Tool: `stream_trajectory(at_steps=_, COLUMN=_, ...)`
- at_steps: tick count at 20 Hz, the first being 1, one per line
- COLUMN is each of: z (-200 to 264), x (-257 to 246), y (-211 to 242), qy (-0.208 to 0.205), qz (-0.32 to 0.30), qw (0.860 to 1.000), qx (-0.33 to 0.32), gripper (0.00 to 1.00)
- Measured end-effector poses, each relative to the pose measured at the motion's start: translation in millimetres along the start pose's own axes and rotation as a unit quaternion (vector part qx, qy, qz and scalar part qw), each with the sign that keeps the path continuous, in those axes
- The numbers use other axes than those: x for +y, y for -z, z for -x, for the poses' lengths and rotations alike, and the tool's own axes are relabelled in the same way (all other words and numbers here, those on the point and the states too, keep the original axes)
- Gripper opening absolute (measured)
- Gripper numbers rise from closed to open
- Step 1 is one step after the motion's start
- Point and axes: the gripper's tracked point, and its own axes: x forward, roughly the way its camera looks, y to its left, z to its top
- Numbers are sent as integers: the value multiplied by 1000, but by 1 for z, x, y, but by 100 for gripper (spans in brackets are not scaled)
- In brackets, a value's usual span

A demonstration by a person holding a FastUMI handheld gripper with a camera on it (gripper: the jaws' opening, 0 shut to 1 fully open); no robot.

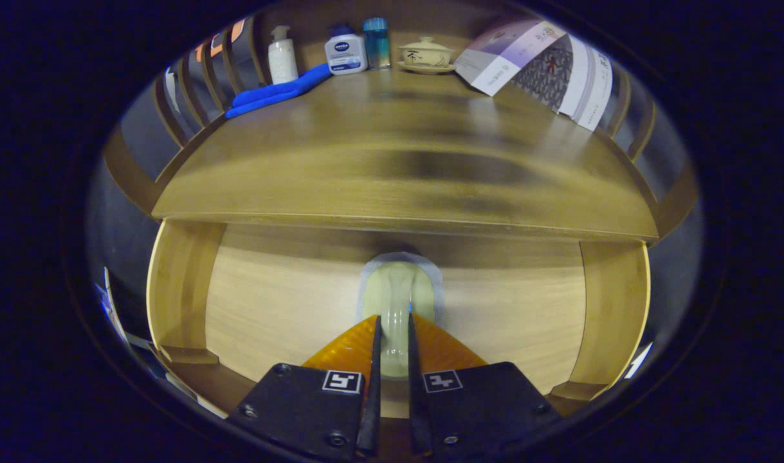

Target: Pull open the drawer, take out the items inside it, and place them on the countertop above the cabinet.

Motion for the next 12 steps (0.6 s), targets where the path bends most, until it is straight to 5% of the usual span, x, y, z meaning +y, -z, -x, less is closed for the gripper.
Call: stream_trajectory(at_steps=12, z=93, x=-5, y=-1, qy=-25, qz=15, qw=997, qx=-65, gripper=22)
